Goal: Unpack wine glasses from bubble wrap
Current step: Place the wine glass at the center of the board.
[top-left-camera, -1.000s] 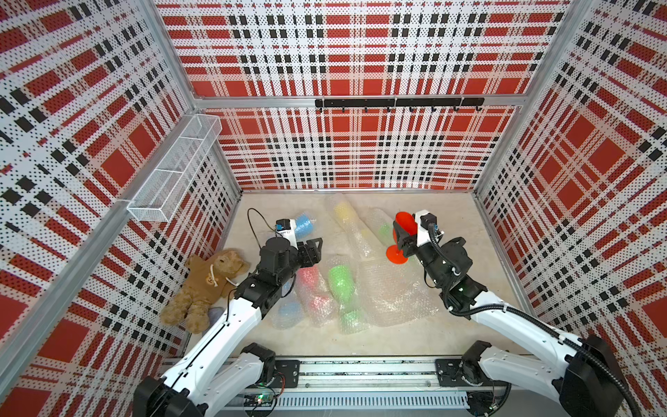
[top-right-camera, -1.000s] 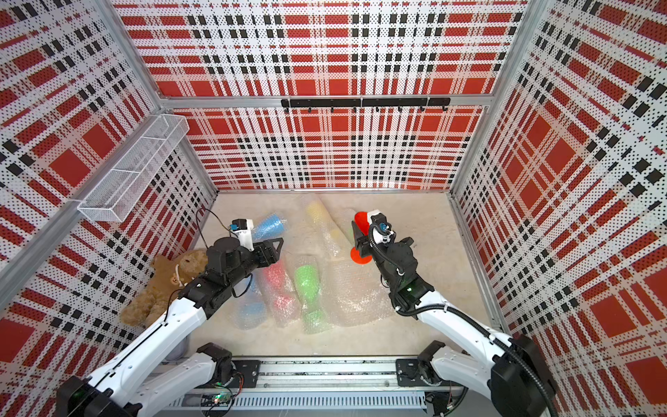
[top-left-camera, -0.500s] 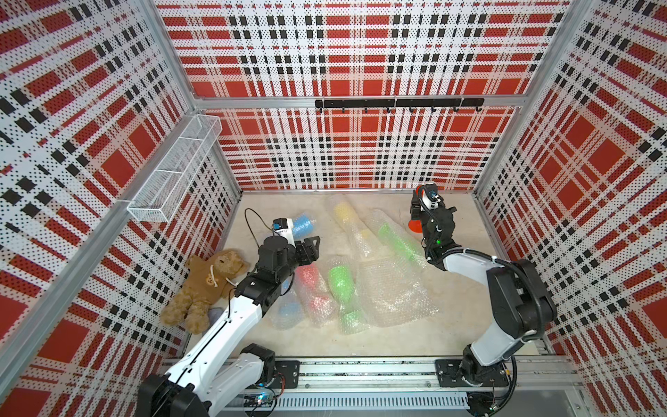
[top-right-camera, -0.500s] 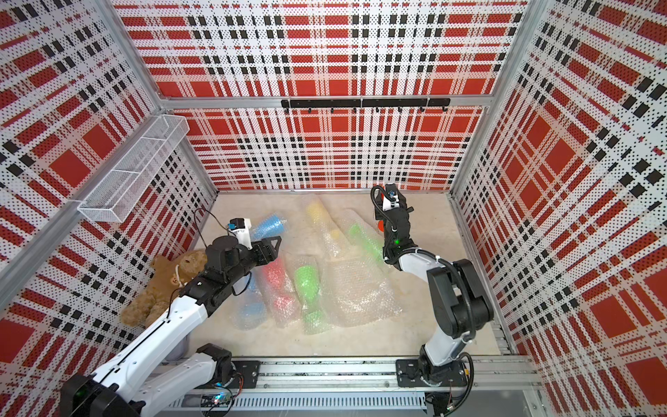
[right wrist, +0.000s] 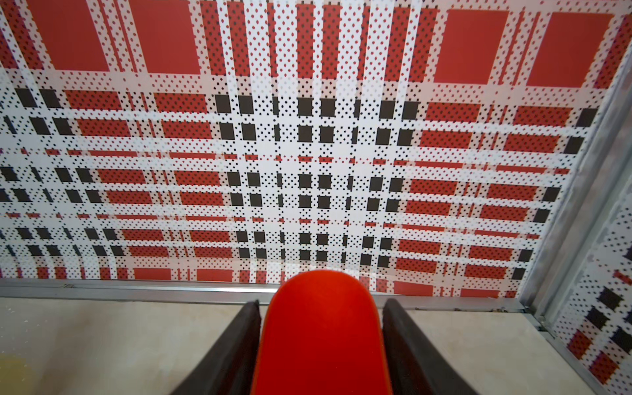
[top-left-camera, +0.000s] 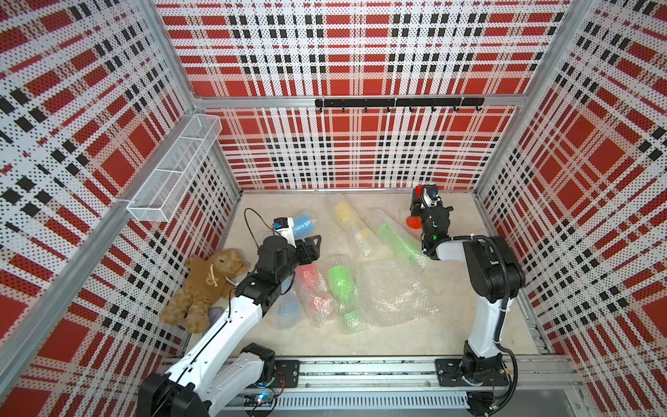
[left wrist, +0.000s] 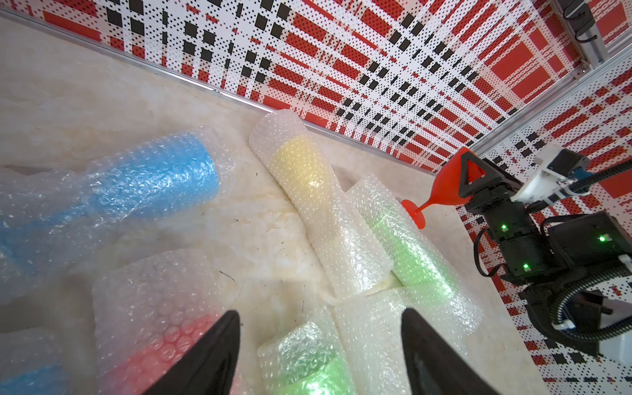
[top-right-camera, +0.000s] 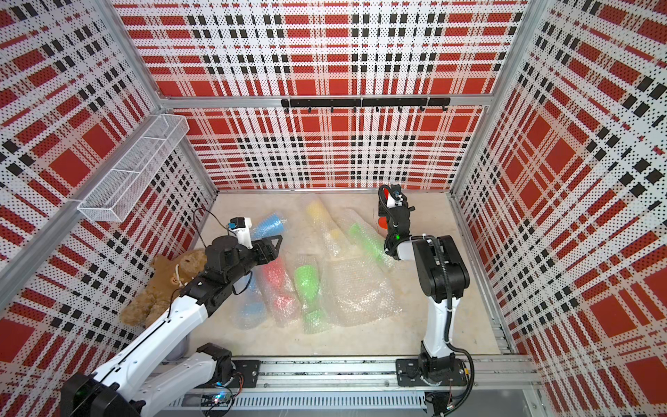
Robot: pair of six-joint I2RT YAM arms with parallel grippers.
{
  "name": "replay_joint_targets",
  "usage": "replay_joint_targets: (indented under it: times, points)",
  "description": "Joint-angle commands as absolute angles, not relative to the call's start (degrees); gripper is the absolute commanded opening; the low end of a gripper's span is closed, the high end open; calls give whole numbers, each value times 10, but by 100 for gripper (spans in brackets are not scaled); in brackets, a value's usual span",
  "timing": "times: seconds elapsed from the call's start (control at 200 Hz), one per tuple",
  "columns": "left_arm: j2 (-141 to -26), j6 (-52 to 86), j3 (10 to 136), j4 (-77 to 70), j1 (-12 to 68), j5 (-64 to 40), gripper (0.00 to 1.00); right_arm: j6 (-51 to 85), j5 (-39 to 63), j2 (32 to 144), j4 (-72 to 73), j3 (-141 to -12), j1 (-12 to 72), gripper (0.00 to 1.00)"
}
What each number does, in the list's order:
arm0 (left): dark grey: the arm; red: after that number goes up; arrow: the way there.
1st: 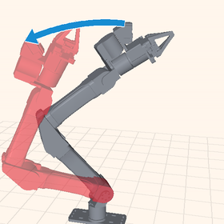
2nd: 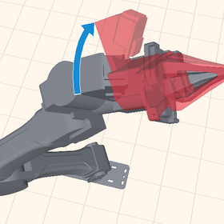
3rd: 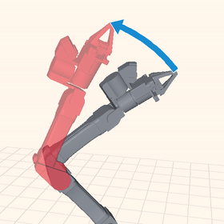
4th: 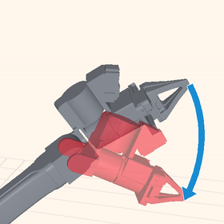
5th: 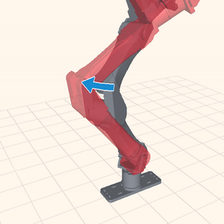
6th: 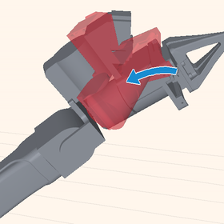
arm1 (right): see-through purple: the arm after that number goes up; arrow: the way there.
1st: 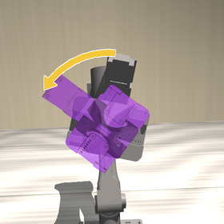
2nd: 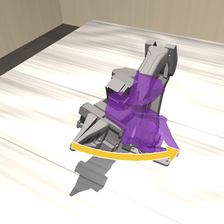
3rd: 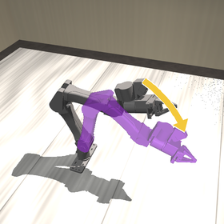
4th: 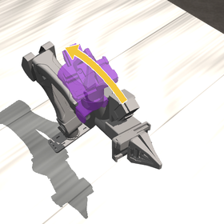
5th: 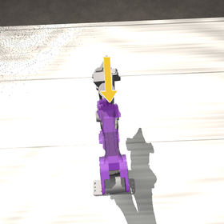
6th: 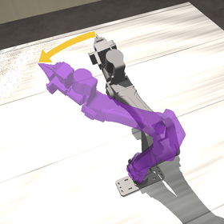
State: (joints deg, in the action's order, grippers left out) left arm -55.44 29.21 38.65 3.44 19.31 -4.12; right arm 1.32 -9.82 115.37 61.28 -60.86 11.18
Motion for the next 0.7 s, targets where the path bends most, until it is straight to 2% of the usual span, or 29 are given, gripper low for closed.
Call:
replay_joint_targets:
  times: [0.0, 0.195, 0.316, 0.376, 0.516, 0.696]
  points:
    - [-543, 285, 377, 14, 191, -34, 76, 25, -69, 1174, 648, -629, 103, 59]
    - [-541, 283, 377, 11, 187, -32, 77, 21, -61, 1187, 631, -641, 102, 66]
    - [-542, 283, 377, 11, 186, -33, 78, 24, -57, 1186, 626, -642, 102, 78]
    - [-542, 284, 378, 11, 183, -34, 78, 23, -54, 1183, 619, -640, 102, 87]
    - [-538, 285, 377, 11, 177, -35, 78, 21, -57, 1169, 624, -631, 102, 100]
    - [-535, 286, 377, 11, 176, -29, 78, 0, -67, 1141, 596, -644, 102, 100]
